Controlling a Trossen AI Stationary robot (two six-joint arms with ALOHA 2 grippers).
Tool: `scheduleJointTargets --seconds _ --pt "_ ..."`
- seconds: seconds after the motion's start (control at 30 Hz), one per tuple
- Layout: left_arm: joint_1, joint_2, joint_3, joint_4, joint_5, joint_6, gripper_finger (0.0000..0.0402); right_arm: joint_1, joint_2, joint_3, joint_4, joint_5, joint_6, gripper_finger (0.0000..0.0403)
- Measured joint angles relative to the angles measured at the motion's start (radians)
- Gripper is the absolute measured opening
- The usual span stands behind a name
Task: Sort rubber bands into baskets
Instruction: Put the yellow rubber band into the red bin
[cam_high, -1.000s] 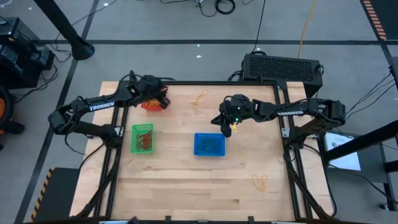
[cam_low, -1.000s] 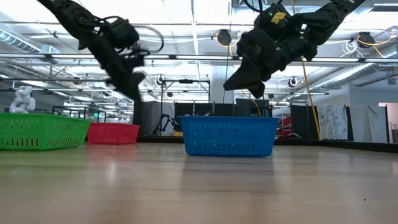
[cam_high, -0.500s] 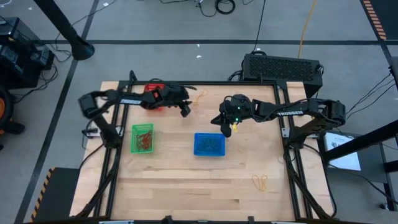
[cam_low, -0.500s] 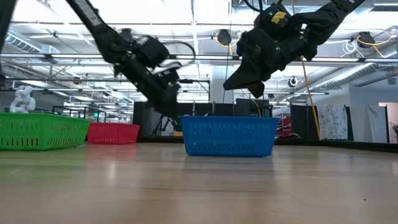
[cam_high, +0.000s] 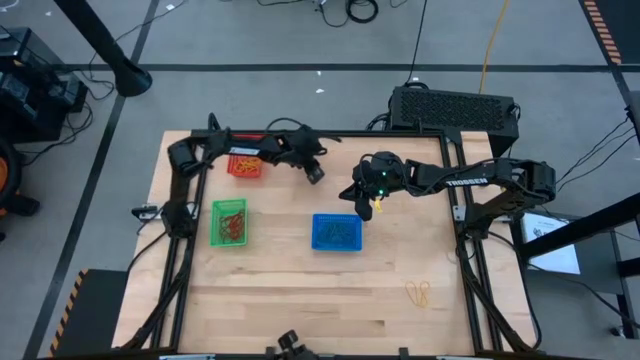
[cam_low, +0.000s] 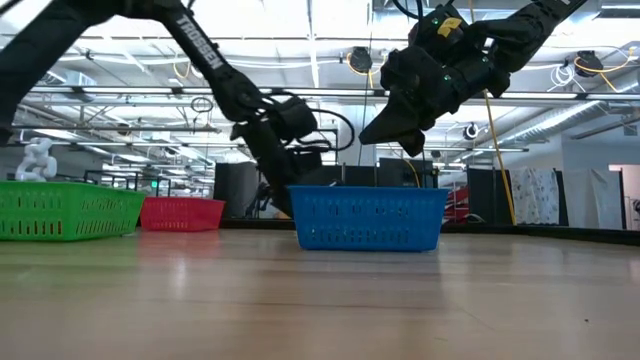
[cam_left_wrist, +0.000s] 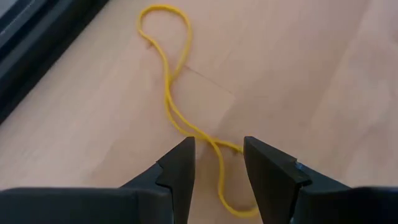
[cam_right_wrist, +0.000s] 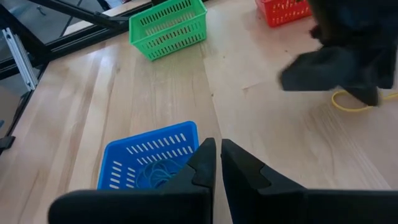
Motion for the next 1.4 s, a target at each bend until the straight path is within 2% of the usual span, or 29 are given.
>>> scheduleJointTargets --seconds 0.2,0.33,0.53,0.77,1.03,1.17,1.4 --pt "0.011 0.075 0.093 -0.066 -0.006 -0.012 0.0145 0.000 0.000 0.000 -0.002 0.000 0.001 0.0018" --pt "0.011 0.083 0.122 -0.116 -0.006 -0.012 0.0136 0.000 0.000 0.000 -0.006 0.000 0.001 0.0018" --pt "0.011 0.081 0.124 -0.160 0.005 0.010 0.0095 0.000 0.000 0.000 -0.006 0.000 0.003 0.0018" --pt "0.006 0.080 0.124 -0.194 0.002 0.033 0.0011 0.000 0.000 0.000 -0.006 0.000 0.005 0.0018" --pt "0.007 0.066 0.121 -0.212 -0.007 0.063 0.0003 0.000 0.000 0.000 -0.006 0.000 0.052 0.0018" --pt "0.006 0.007 0.113 -0.248 0.019 0.088 0.0003 0.000 0.000 0.000 -0.006 0.000 0.053 0.0018" --pt "-0.007 -0.210 0.093 -0.410 0.008 0.166 0.0003 0.000 0.000 0.000 -0.021 0.000 0.050 0.0018"
